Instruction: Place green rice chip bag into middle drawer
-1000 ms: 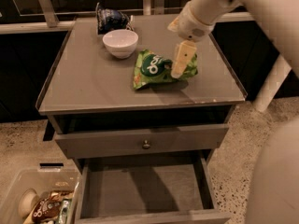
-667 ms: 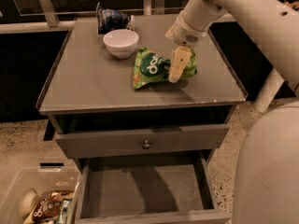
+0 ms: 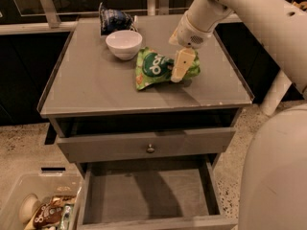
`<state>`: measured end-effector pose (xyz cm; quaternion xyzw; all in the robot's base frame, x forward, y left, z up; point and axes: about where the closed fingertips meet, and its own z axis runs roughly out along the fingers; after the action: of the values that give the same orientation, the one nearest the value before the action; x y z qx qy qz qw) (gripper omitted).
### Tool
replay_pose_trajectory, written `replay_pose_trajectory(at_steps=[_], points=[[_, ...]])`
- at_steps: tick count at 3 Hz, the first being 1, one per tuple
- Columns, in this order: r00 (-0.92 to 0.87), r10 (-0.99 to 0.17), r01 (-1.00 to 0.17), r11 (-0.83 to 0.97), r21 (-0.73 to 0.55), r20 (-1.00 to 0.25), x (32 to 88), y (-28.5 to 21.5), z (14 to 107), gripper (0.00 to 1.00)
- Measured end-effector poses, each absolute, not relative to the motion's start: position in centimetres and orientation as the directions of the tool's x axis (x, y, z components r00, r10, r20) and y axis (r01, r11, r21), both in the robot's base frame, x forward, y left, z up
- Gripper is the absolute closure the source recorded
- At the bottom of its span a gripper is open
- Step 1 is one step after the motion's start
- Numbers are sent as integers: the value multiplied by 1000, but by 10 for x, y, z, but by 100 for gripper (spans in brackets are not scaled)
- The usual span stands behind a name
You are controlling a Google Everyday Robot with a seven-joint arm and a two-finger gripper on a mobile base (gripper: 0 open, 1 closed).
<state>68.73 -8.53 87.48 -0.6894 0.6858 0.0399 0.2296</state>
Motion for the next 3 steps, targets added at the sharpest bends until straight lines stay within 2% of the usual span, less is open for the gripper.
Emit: replay_pose_trajectory(at_steps=[3], points=[[56, -927, -964, 46, -262, -370, 687, -85, 875, 88]])
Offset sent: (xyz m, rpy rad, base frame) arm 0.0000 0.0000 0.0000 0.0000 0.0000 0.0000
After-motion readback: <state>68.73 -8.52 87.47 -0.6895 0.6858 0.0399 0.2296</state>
